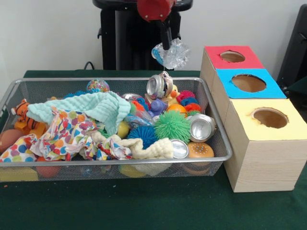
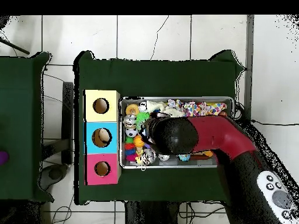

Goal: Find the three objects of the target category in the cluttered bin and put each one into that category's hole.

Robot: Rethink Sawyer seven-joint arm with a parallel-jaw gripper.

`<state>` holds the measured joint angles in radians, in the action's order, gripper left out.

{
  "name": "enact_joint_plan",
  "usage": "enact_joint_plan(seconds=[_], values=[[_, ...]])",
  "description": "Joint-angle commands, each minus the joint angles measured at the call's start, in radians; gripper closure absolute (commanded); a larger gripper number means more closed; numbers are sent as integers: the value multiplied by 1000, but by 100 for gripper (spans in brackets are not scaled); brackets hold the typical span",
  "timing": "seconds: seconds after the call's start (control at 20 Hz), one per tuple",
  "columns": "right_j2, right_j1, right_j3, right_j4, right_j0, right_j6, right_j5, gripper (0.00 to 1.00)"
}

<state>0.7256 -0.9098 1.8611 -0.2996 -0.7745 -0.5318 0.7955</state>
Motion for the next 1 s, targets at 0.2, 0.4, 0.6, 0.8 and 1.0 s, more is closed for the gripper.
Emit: enact_joint_plan(seconds=[0.2, 0.4, 0.6, 0.8, 1.0], values=[[-97, 0, -87, 45, 67, -217, 156, 100], [-111, -3, -116, 55, 94, -220, 188, 100], [-120, -18, -131, 69, 99, -202, 224, 100], [-127, -26, -157, 79, 107, -194, 265, 100], [-130, -27, -183, 94, 120, -198, 284, 100]])
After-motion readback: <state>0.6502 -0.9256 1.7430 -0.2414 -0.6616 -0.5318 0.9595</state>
